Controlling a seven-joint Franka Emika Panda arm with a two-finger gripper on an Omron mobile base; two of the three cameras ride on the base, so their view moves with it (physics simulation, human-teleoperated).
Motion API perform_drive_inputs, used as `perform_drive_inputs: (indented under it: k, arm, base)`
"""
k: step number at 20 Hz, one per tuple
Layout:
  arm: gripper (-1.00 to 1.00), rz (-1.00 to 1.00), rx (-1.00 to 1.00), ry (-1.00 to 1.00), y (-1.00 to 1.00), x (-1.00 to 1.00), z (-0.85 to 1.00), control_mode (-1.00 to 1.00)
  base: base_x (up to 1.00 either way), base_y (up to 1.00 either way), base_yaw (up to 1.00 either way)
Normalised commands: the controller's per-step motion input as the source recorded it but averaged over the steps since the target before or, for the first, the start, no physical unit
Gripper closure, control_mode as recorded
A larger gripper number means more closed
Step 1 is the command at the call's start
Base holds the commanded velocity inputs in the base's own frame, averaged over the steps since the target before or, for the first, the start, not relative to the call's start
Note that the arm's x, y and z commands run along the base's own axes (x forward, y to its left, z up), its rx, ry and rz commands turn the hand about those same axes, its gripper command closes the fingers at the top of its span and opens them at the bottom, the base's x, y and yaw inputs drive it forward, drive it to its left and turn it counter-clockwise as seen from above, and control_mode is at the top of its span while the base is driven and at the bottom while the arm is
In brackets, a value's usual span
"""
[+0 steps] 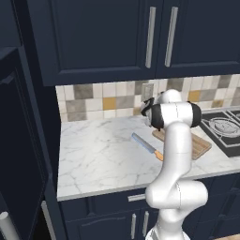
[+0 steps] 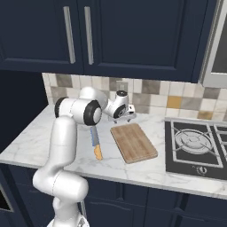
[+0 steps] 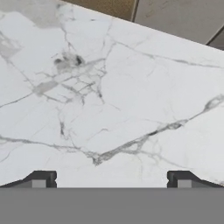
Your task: Move the cutting board and knife to the sink. Then move spray from the cabinet to the counter.
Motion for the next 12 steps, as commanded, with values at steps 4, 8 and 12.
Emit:
perform_drive_inputs:
  k: [4,8,12]
  arm:
    - [-1.0,0.0,-0.07,0.0,-0.24,-0.52,-0.29,-1.0]
    - [-1.0,0.0,-0.03,-0.05,-0.24,-0.7,-0.13,-1.0]
    - [-1.0,0.0,0.0,-0.05,-0.21,-0.65,-0.06,-1.0]
  base:
    - [0.0,0.0,0.0]
    - [0.0,0.0,0.0]
    - [0.0,0.0,0.0]
